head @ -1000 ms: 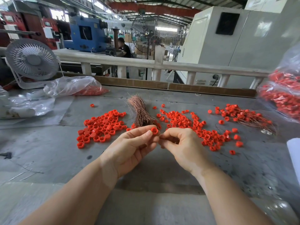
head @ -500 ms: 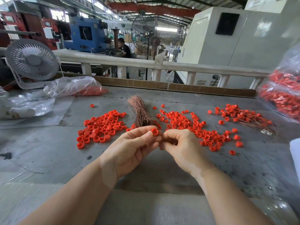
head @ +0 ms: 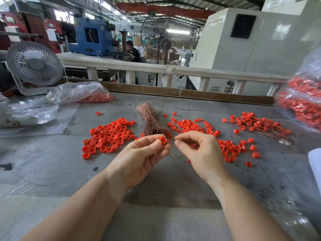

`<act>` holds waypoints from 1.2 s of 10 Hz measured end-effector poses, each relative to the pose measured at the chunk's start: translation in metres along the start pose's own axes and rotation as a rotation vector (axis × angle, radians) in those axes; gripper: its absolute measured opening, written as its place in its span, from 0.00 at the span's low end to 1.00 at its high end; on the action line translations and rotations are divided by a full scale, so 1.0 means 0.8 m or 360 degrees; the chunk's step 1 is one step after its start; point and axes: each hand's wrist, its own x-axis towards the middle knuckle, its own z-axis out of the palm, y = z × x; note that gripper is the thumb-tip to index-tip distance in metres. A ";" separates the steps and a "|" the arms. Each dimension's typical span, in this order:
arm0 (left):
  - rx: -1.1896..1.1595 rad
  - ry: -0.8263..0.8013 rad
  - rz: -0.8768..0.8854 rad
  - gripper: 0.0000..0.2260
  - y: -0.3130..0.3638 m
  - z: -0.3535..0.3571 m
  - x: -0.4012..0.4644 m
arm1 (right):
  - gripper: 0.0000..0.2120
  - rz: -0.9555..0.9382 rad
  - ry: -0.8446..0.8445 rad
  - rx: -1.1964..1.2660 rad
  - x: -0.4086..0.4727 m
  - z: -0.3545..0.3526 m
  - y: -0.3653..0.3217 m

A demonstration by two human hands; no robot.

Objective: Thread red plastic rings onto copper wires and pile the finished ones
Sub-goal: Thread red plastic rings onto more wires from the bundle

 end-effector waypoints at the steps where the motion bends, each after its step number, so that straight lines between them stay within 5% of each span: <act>1: 0.0026 0.0024 0.0012 0.07 -0.002 -0.002 0.002 | 0.09 0.0176 0.0362 -0.0166 0.007 -0.014 0.008; 2: 0.0052 0.0024 0.0022 0.07 -0.003 -0.005 0.004 | 0.08 0.0415 0.0586 -0.0485 0.011 -0.029 0.015; 4: 0.0100 0.0031 0.0019 0.07 -0.006 -0.004 0.004 | 0.09 0.0664 0.0373 -0.1009 0.005 -0.031 0.020; 7: 0.0160 0.0003 0.0011 0.07 -0.007 -0.002 0.002 | 0.07 0.0633 0.0092 -0.1455 0.003 -0.027 0.028; 9: 0.0168 0.0000 0.0005 0.07 -0.006 0.000 -0.001 | 0.08 0.0464 0.0101 -0.1471 0.001 -0.026 0.027; 12: 0.0170 0.0012 -0.0002 0.07 -0.006 0.001 -0.001 | 0.06 0.0223 0.0117 -0.0473 0.002 -0.010 0.012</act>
